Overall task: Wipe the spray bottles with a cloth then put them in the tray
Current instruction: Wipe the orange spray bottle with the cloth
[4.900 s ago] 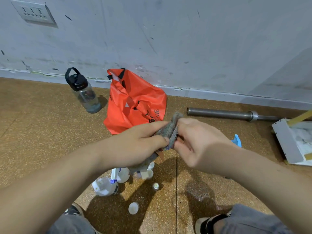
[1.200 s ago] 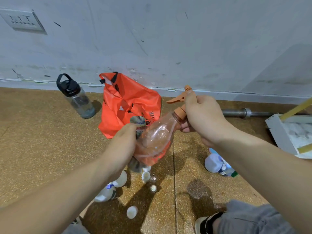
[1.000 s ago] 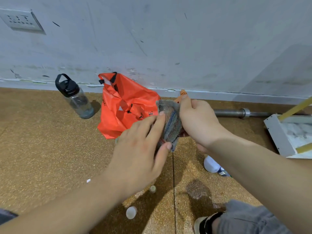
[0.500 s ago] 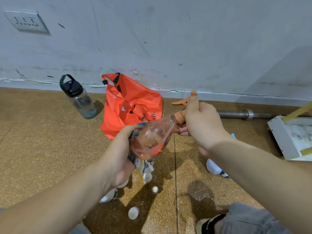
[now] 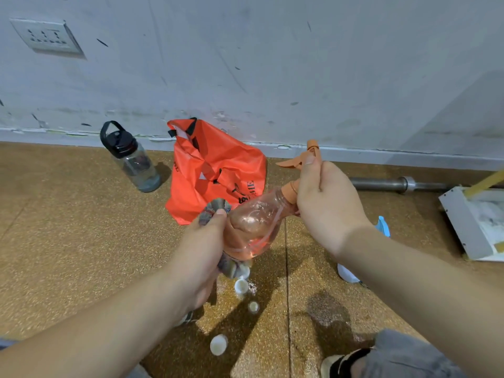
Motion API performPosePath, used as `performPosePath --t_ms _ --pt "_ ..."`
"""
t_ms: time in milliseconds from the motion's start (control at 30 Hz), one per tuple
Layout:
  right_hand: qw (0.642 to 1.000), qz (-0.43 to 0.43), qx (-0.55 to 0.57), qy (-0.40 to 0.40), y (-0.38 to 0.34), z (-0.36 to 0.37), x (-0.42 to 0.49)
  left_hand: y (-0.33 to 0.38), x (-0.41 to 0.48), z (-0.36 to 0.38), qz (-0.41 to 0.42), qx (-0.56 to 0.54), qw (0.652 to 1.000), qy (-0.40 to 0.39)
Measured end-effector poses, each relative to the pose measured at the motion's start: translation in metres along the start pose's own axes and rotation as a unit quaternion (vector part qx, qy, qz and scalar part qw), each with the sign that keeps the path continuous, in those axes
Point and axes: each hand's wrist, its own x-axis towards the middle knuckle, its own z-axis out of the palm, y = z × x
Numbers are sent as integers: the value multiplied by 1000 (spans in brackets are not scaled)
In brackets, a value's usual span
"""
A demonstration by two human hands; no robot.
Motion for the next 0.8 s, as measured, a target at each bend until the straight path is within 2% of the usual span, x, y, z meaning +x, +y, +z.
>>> performPosePath --t_ms 67,100,133,200,233,267,333,367,400,467,533,567,633,667,700,767,800 --pt "1000 -26 -12 4 -3 0 -4 2 -7 1 124 126 984 23" --pt "999 -40 -18 2 -4 1 -6 2 -11 -1 187 195 963 9" --pt "998 -50 -23 2 -4 5 -8 1 -16 -2 256 260 931 -15" --pt "997 -62 -42 -4 -1 11 -15 -3 -30 0 373 384 842 -64" --pt "996 -65 -55 -9 -1 14 -19 -6 -35 2 404 429 804 -82" --pt "996 -68 -58 -13 0 15 -23 -8 -35 2 418 454 781 -94" --pt "996 -67 -53 -21 0 16 -27 -5 -34 2 433 470 763 -96" --pt "996 -70 -52 -22 -1 15 -27 -3 -35 0 448 453 765 -96" --pt "996 -75 -49 -21 -2 13 -27 0 -32 -3 457 411 781 -108" --pt "997 -68 -33 -23 -7 7 -25 4 -26 -11 409 313 848 -120" --pt "998 -52 -12 -32 -11 0 -22 5 11 -11 263 249 928 -90" --pt "998 -49 -8 -34 -12 -3 -21 -4 29 -23 189 220 952 -99" --pt "998 -54 -19 -32 -14 -7 -19 -17 53 -29 39 176 981 -74" --pt "997 -58 -29 -33 -13 -8 -18 -22 53 -30 23 197 978 -60" --pt "997 -59 -37 -34 -11 -7 -17 -21 38 -27 40 254 964 -70" --pt "997 -51 -42 -40 -7 -4 -16 -5 -13 -10 208 280 933 -86" --pt "997 -49 -44 -41 -5 -2 -16 4 -32 -2 304 290 901 -105"
